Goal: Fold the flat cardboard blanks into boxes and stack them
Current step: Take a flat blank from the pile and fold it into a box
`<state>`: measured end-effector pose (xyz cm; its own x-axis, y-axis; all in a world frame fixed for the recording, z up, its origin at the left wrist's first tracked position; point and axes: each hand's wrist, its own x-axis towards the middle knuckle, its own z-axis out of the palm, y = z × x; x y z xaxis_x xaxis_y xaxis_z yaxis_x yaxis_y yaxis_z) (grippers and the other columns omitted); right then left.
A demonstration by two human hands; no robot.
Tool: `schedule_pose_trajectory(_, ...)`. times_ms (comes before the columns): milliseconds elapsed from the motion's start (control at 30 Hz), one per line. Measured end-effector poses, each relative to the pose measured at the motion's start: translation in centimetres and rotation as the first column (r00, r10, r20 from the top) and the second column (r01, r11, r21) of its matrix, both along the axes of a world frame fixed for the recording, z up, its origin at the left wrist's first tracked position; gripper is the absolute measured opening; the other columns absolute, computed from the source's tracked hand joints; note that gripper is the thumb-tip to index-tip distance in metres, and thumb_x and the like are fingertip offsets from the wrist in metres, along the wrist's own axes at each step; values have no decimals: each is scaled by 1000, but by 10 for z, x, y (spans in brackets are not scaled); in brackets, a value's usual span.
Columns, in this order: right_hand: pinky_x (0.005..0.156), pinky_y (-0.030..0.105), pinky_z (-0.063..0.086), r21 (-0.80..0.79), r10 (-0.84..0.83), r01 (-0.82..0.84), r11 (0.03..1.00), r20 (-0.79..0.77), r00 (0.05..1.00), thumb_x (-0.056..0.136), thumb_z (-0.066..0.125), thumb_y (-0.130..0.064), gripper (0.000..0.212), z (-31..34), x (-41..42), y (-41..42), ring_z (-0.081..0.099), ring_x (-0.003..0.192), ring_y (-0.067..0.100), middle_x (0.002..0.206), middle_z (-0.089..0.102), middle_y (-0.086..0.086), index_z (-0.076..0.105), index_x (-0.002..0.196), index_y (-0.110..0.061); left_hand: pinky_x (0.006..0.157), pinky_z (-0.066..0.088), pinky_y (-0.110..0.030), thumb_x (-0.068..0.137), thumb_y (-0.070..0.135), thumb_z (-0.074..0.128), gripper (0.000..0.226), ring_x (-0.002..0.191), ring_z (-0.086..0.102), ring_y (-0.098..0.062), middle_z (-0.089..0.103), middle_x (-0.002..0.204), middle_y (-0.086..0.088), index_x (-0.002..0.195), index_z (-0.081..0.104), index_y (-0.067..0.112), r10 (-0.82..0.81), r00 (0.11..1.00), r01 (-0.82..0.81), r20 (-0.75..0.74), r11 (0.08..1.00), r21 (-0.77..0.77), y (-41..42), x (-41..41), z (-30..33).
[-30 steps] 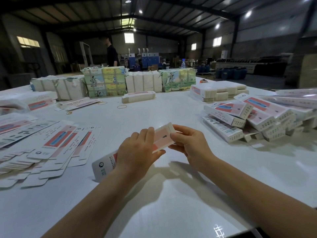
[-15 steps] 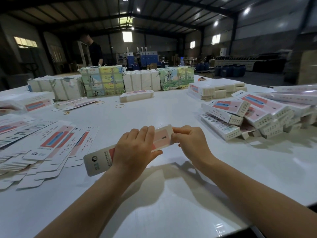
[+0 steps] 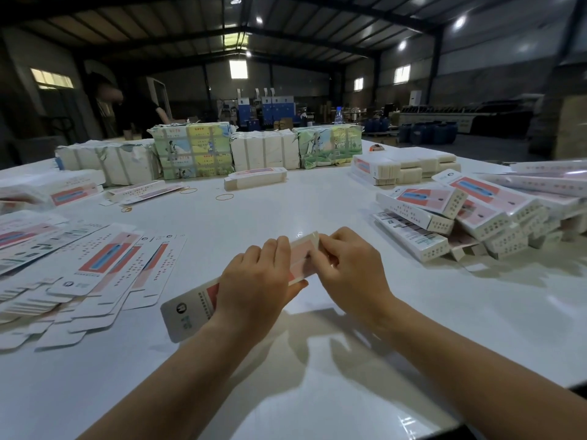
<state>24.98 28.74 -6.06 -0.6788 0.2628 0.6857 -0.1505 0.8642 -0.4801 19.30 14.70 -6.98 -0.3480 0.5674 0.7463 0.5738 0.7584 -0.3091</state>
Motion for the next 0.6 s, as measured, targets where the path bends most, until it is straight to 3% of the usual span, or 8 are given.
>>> schedule_pose_trajectory(167,57,23,23,58,-54,51,997,64,996,92,54,-17,20,-4,-4,0,43,63,17,75,45,-1,65,79,-7,41,41,-23,56,57,81,65,47,56,-18,62,65,-5,90,71,3,71,997,-71,-27,997,-17,7,4,-2)
schedule_pose_trajectory(267,59,23,27,77,-56,50,996,87,995,93,52,-17,21,-5,-6,-1,44,65,17,76,45,0,67,84,-6,39,38,-22,55,59,81,64,46,55,-16,60,62,-3,88,71,4,93,996,-93,2,996,-11,10,5,-3)
schedule_pose_trajectory(367,61,16,34,-139,32,-18,990,96,995,91,54,-16,18,-4,-9,3,49,67,12,75,51,-3,71,88,-11,38,40,-22,52,55,84,67,47,57,-18,62,64,-5,90,70,2,94,993,-95,78,995,10,8,4,-1)
schedule_pose_trajectory(467,72,8,42,-409,135,-108,906,36,990,88,59,-13,26,1,-8,8,56,82,3,93,62,-7,69,112,-14,41,45,-27,54,48,86,68,53,61,-25,66,72,-10,98,68,-1,29,984,-34,176,999,27,1,0,3)
schedule_pose_trajectory(533,84,15,47,-318,178,-172,933,-10,984,85,62,-7,43,1,-5,11,55,94,4,109,58,-2,57,128,-13,42,46,-30,56,45,86,68,56,62,-28,67,76,-11,102,67,-1,-38,981,35,192,999,17,-3,-3,6)
schedule_pose_trajectory(600,99,24,41,-72,254,-253,965,12,967,80,67,-6,61,-1,-4,13,46,116,15,129,48,6,45,137,-10,42,44,-29,55,46,86,67,55,61,-27,66,76,-9,101,66,1,-91,981,95,171,995,-20,-7,-6,8)
